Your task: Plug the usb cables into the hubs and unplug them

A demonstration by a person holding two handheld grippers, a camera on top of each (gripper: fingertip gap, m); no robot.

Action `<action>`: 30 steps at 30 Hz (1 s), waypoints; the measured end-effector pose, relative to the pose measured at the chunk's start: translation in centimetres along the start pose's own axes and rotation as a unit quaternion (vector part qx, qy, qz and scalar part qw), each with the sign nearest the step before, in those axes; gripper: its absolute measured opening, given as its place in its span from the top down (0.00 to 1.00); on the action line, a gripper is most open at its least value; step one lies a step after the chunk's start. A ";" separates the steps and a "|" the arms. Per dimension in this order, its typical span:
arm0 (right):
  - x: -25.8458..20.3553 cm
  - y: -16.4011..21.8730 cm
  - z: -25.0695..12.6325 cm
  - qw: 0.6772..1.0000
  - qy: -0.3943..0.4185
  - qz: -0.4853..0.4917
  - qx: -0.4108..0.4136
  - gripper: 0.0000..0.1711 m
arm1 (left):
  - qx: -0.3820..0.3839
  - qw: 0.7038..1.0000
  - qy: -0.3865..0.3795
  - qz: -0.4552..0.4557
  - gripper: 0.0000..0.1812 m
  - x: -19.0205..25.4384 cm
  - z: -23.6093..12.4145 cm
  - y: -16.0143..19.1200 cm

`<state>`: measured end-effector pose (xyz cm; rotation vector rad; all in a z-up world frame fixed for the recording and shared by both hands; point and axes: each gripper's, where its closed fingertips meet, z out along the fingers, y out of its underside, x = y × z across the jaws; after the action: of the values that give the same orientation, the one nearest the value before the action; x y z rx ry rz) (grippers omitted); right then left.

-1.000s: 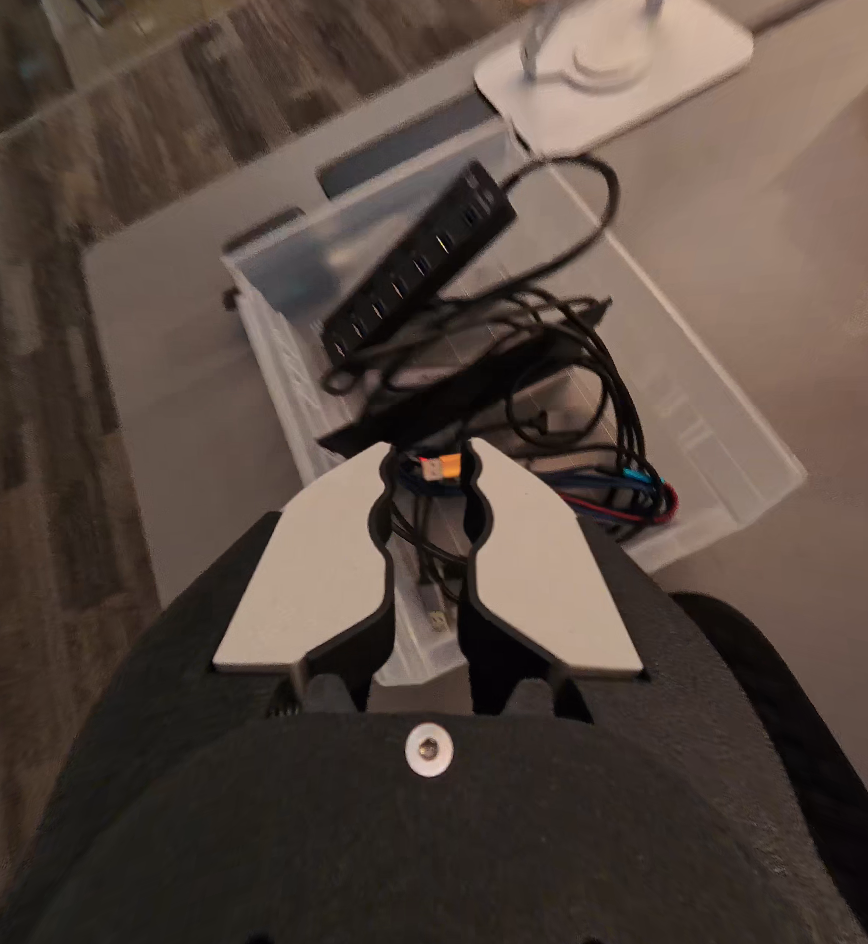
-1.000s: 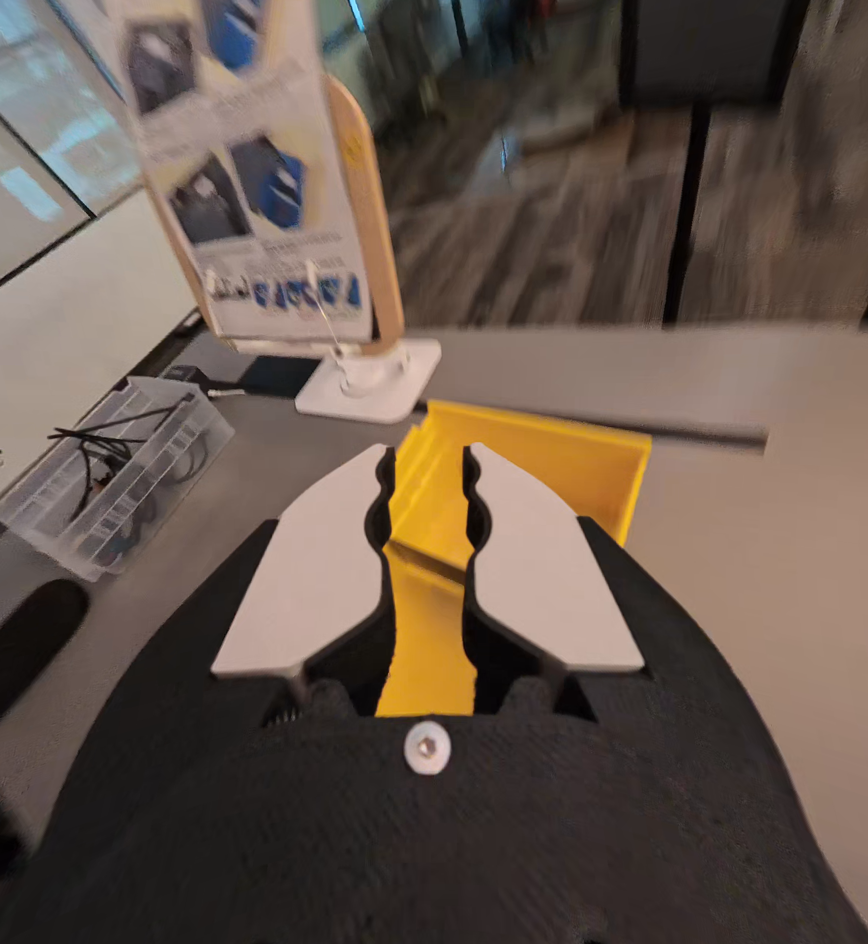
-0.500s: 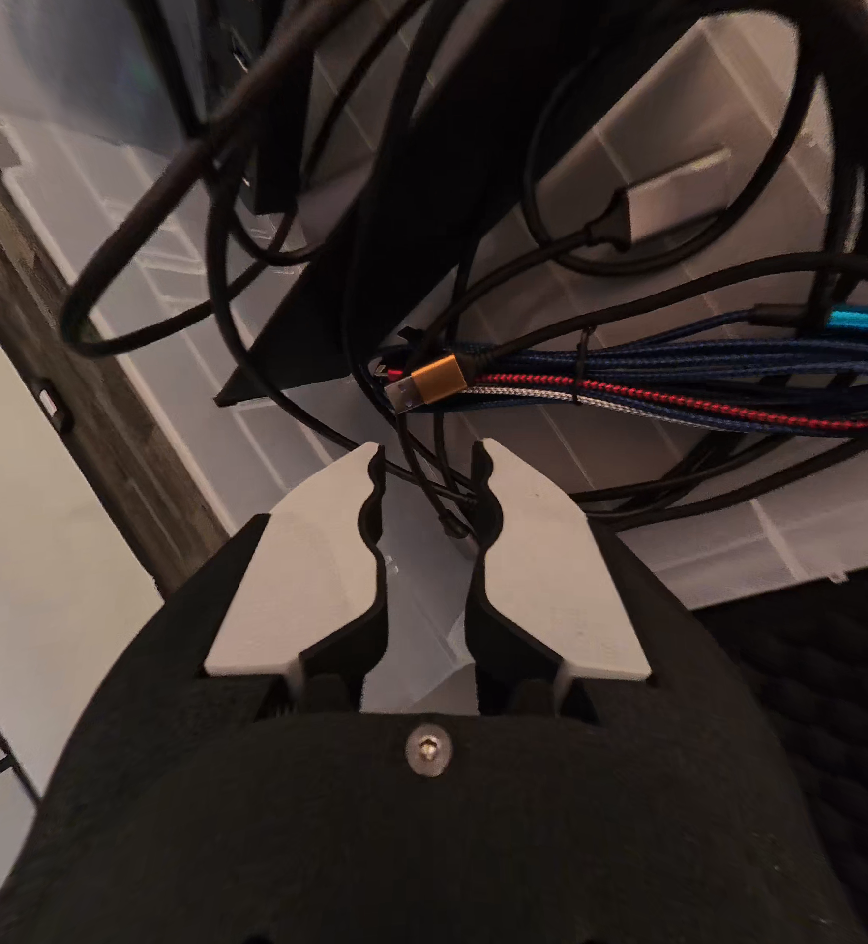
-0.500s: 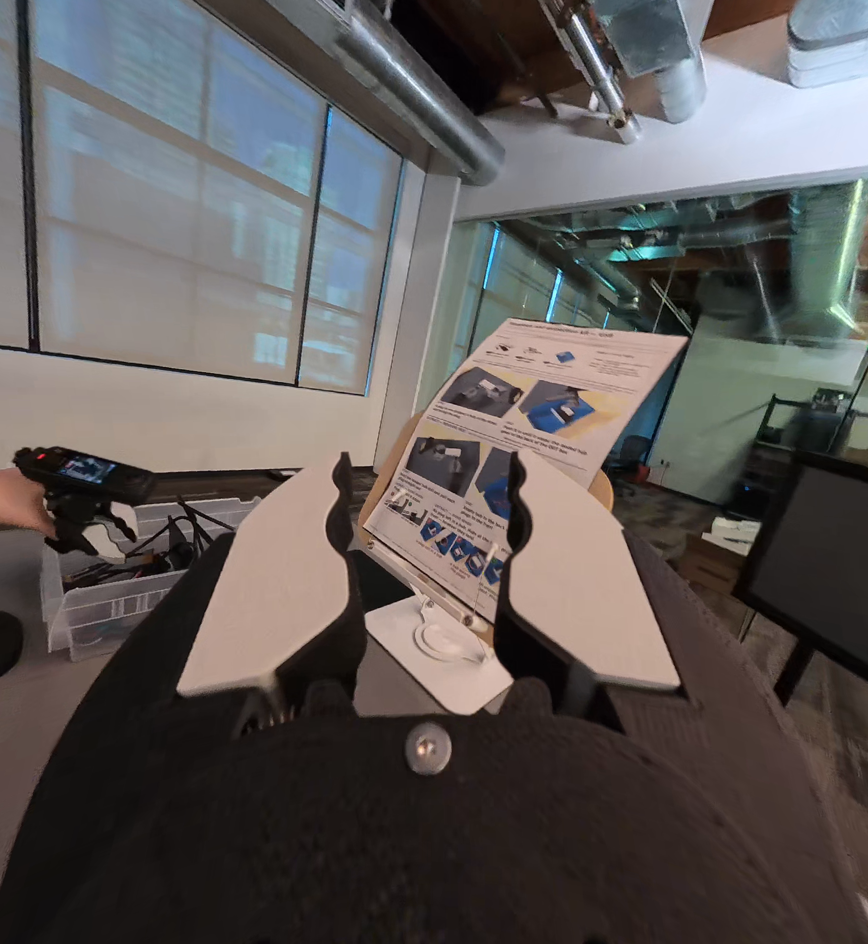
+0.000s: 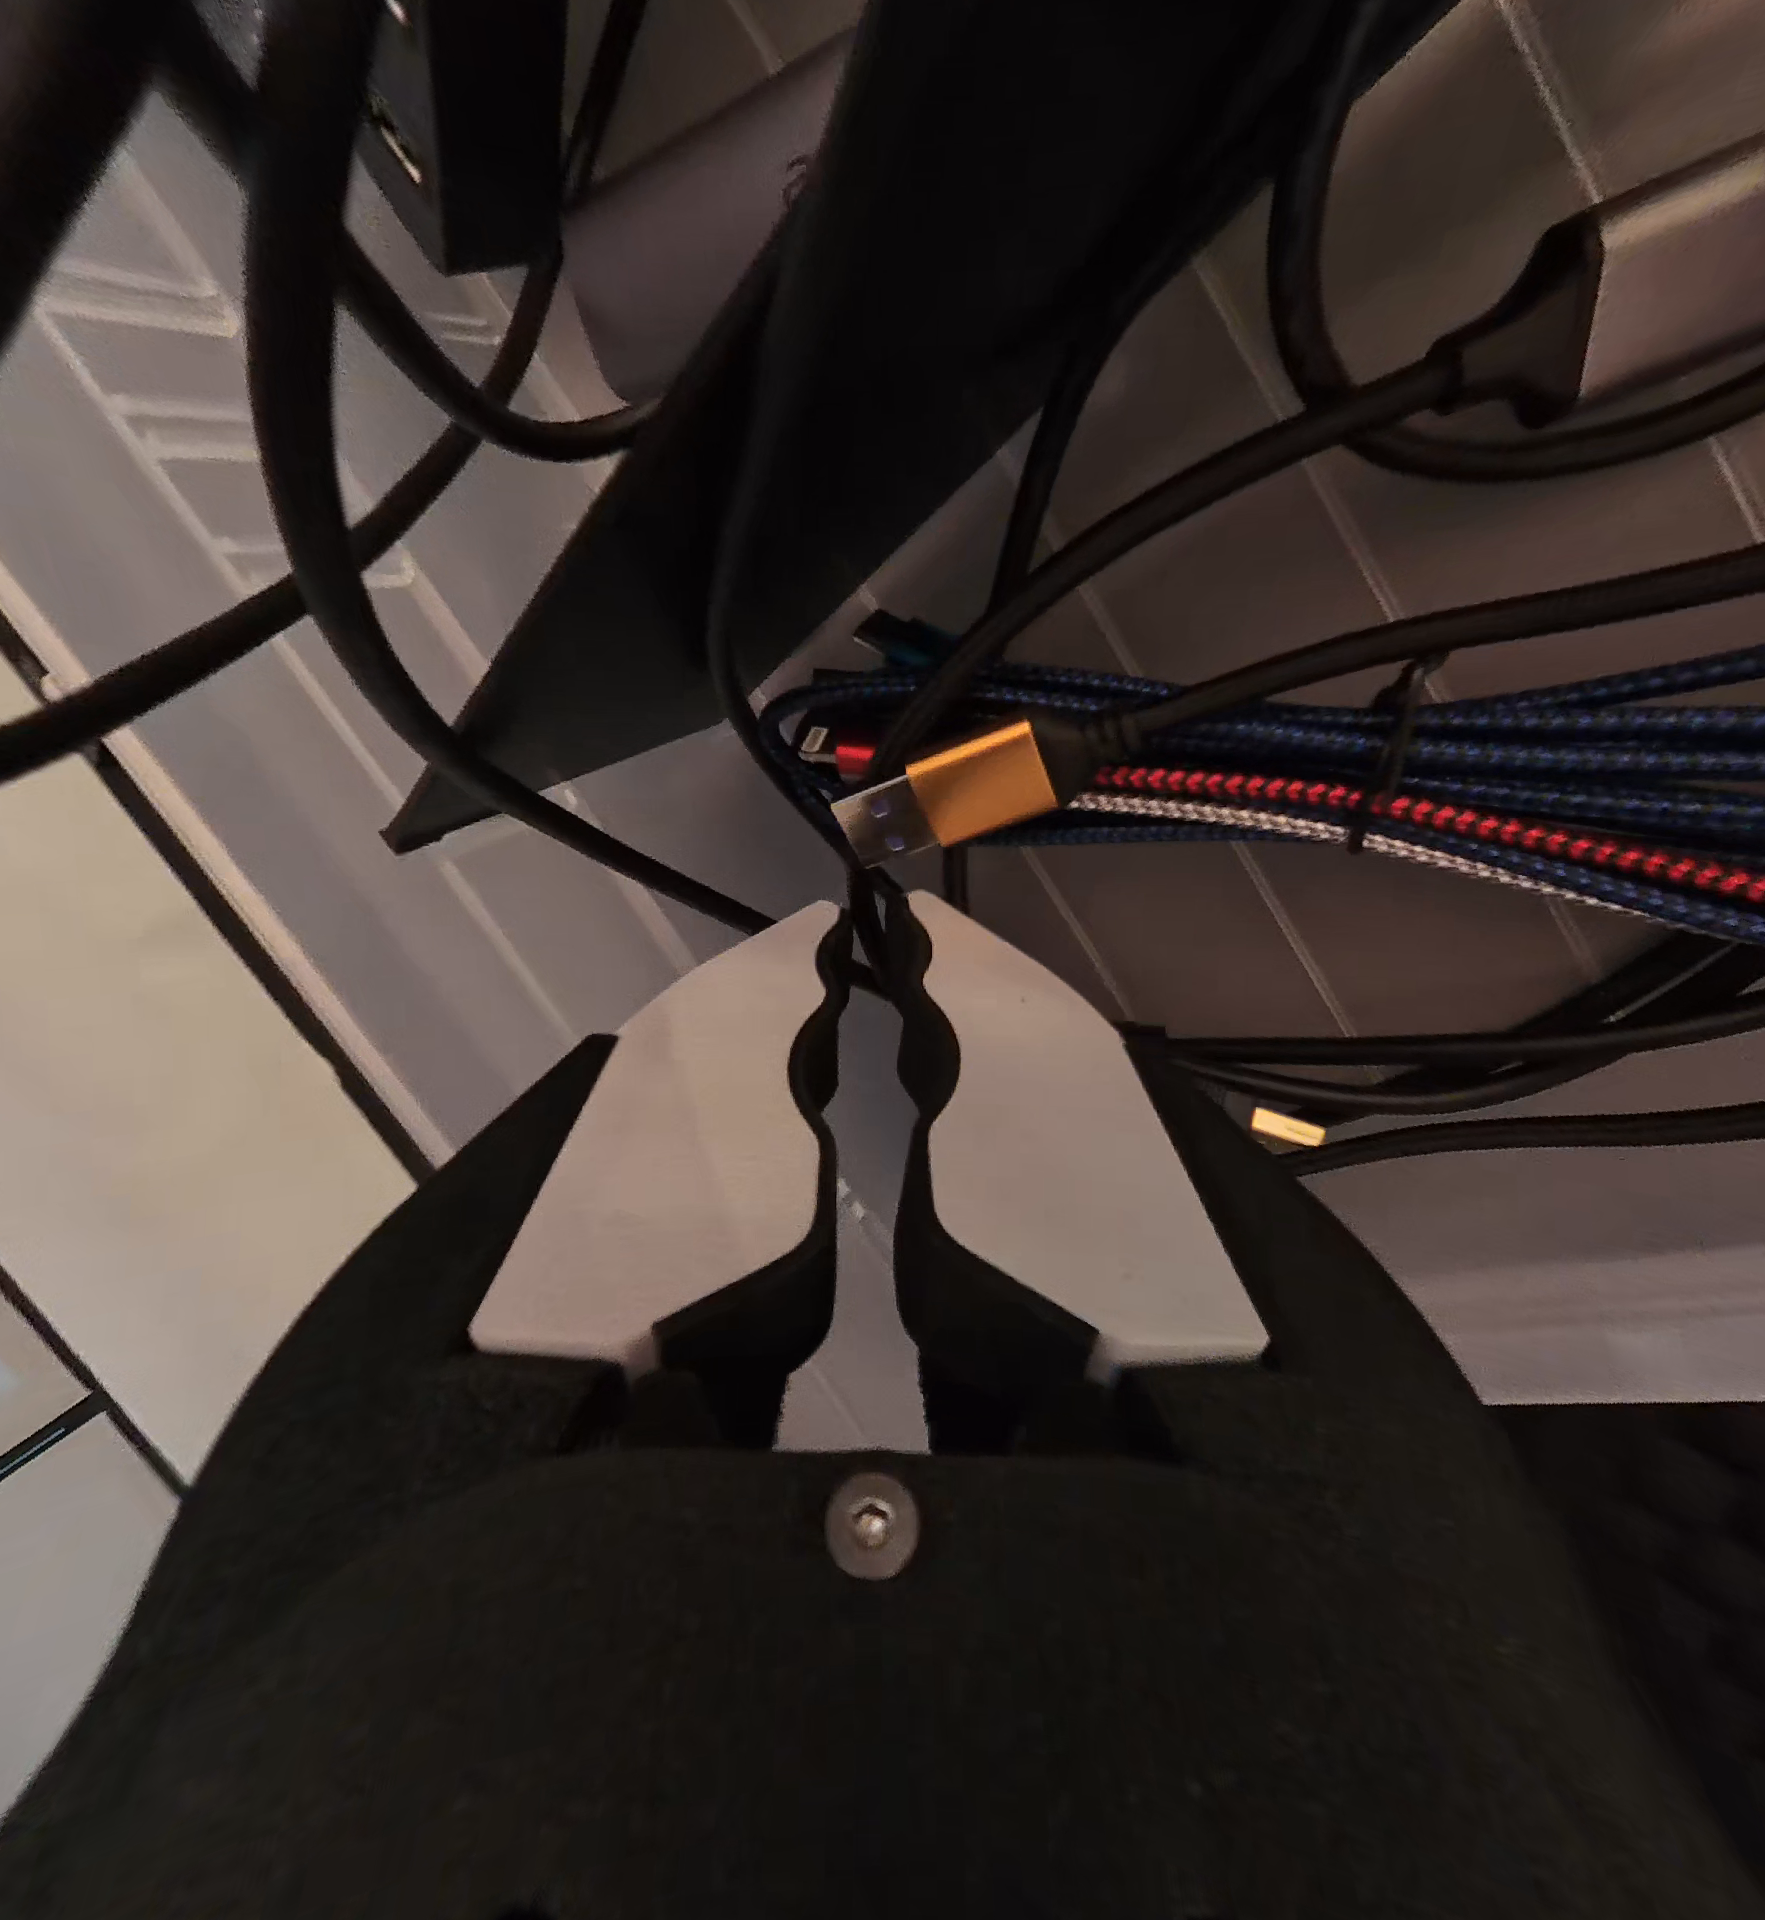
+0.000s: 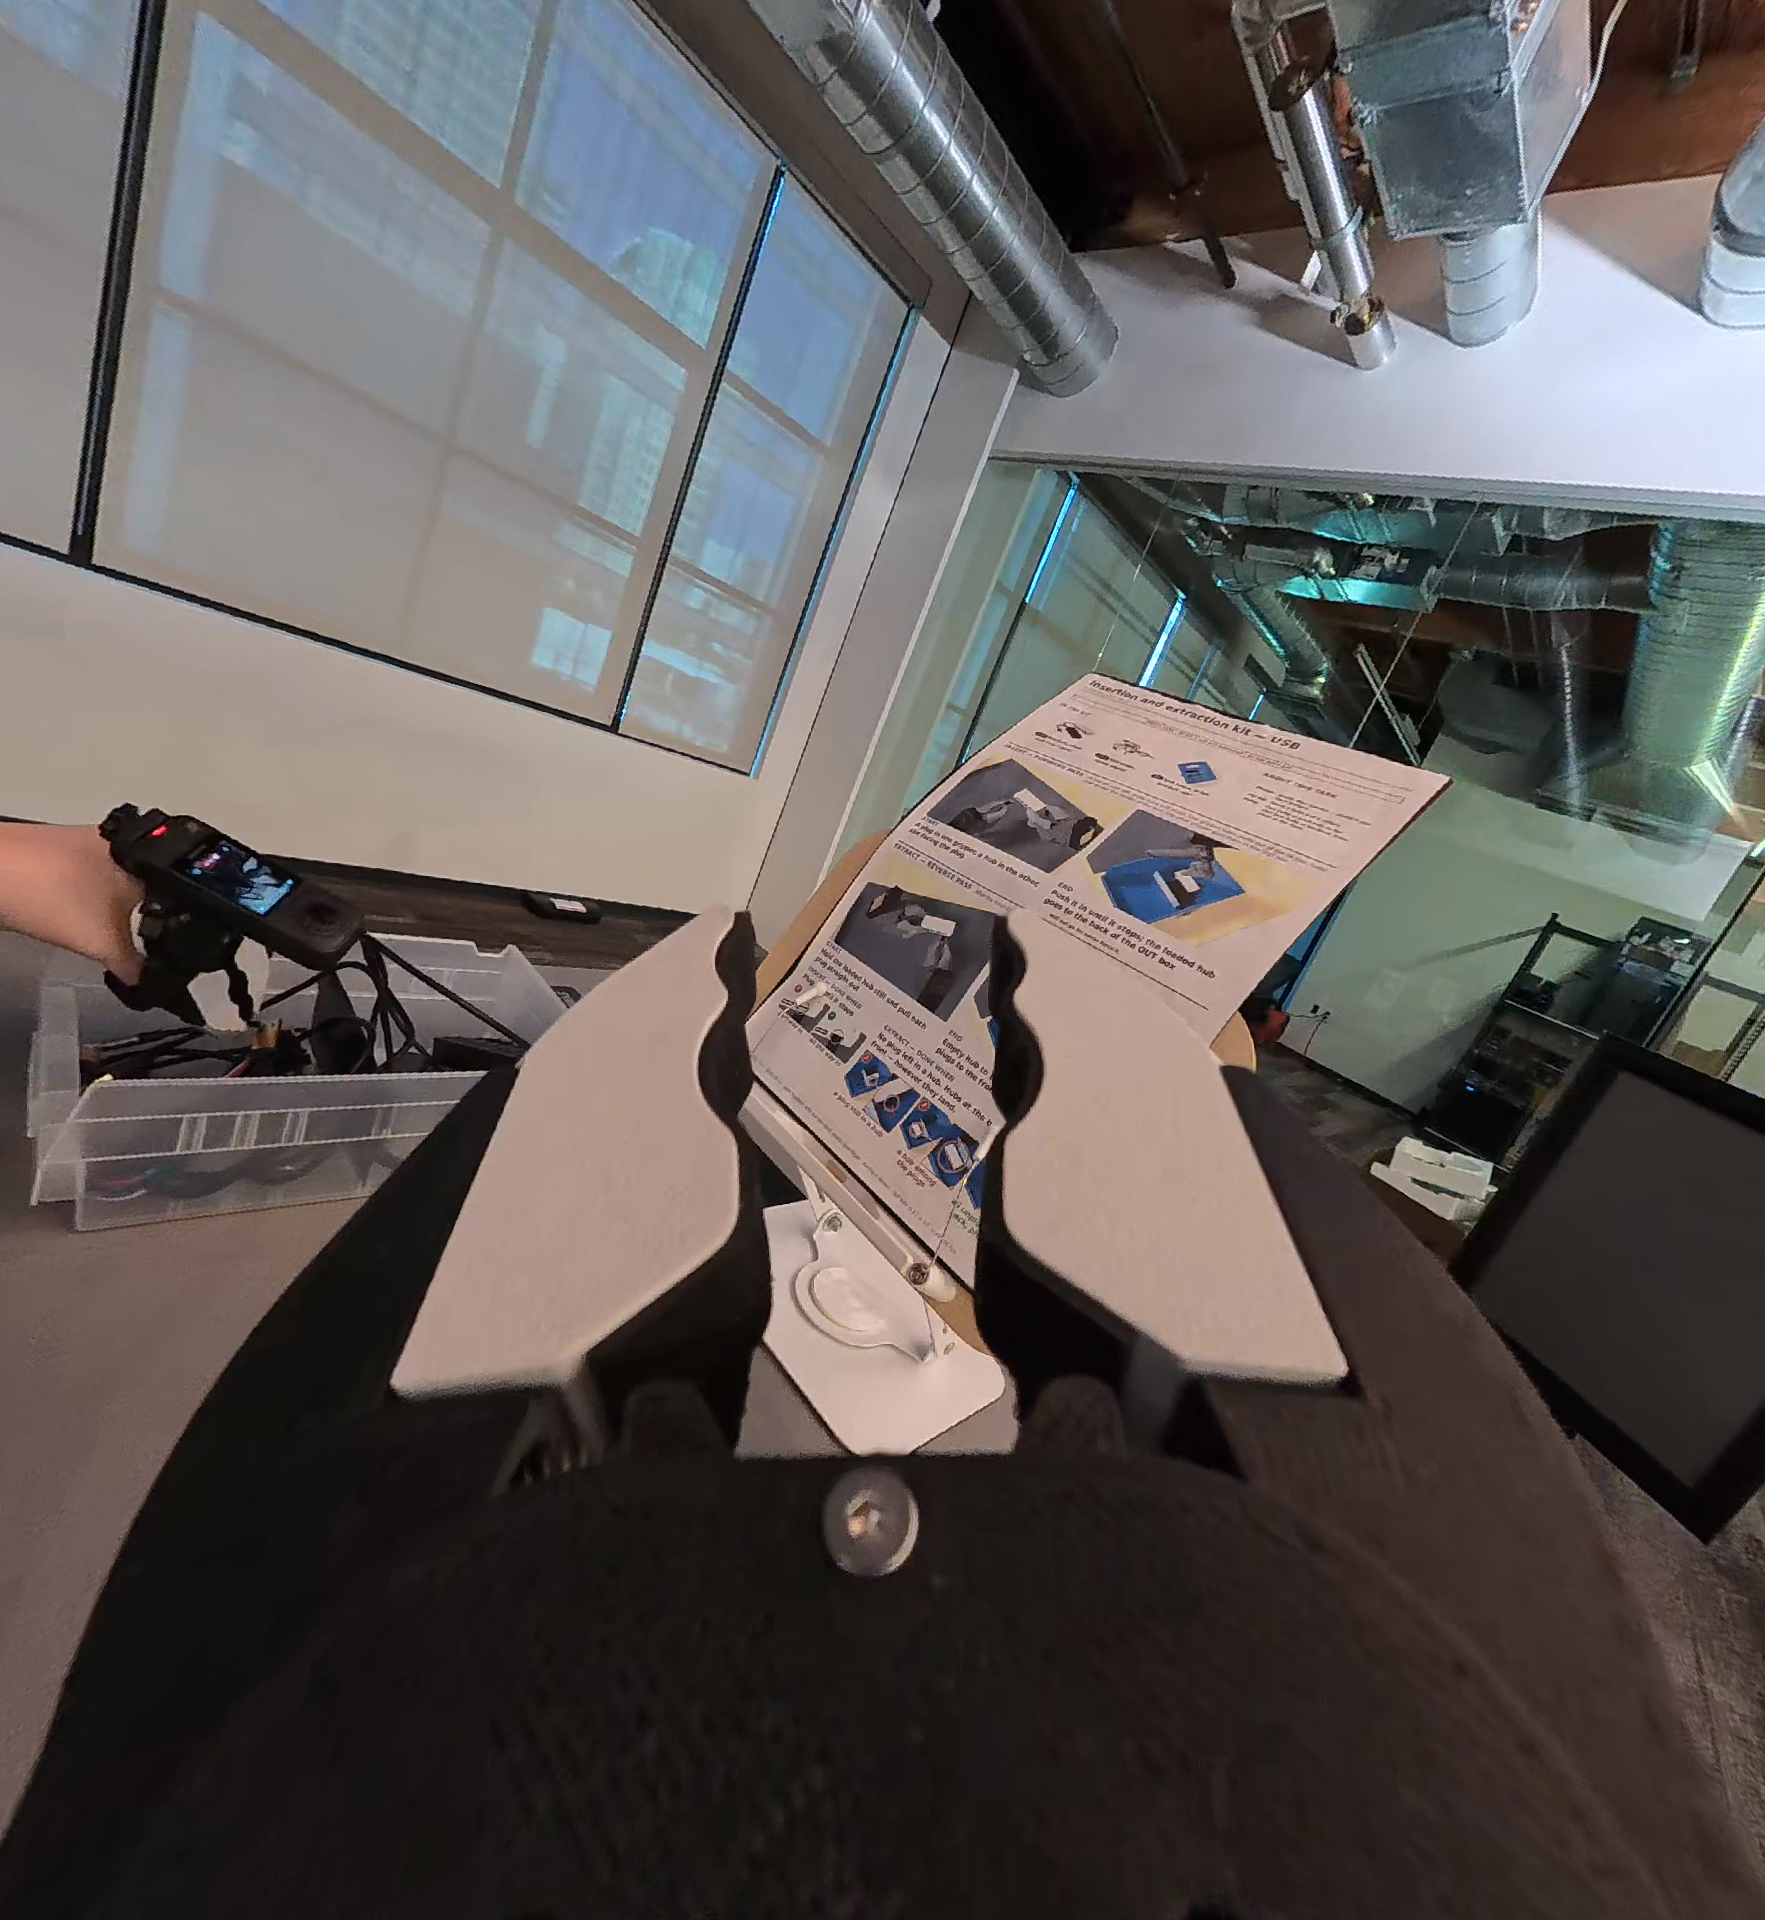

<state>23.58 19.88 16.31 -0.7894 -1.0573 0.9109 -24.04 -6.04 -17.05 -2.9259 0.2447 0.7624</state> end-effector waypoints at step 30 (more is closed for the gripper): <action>1.6 -0.5 -2.1 0.999 0.028 -0.020 -0.008 0.75 | 0.176 0.961 -0.205 0.056 0.98 -1.8 -24.8 -8.1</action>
<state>26.01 20.87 16.68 -0.7999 -1.0286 0.8439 -12.32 -1.40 5.93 -2.3742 0.4530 1.1807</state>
